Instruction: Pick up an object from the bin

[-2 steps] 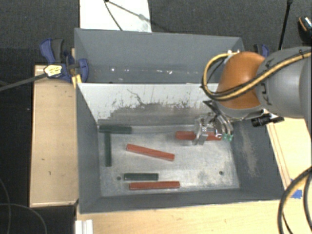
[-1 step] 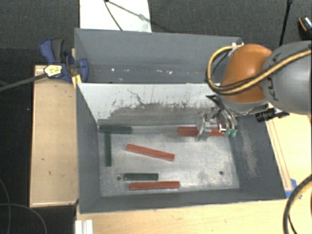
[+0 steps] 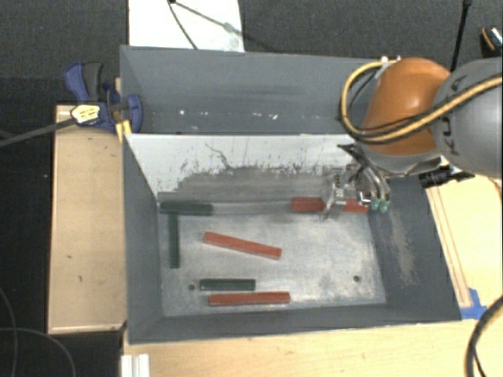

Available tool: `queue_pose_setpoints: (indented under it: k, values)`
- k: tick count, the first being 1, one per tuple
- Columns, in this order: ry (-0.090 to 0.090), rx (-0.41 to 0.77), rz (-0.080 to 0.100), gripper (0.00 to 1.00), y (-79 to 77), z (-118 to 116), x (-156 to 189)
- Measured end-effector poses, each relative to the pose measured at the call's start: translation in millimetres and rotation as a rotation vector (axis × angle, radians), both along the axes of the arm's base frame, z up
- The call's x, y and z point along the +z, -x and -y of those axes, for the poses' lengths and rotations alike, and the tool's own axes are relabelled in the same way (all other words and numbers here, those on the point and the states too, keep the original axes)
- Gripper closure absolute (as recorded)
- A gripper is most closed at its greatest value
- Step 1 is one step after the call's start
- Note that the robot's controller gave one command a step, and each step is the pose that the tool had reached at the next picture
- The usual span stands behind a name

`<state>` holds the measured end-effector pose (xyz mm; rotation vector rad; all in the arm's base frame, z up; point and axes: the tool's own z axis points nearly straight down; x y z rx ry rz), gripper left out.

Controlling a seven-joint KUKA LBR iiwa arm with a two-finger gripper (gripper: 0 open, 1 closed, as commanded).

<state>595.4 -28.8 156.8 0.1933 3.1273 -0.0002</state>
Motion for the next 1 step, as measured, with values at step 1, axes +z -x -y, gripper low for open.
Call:
queue_pose_setpoints:
  k: [1]
  values:
    - [0.000, 0.004, 0.001, 1.00, -1.9, -0.1, 43.0]
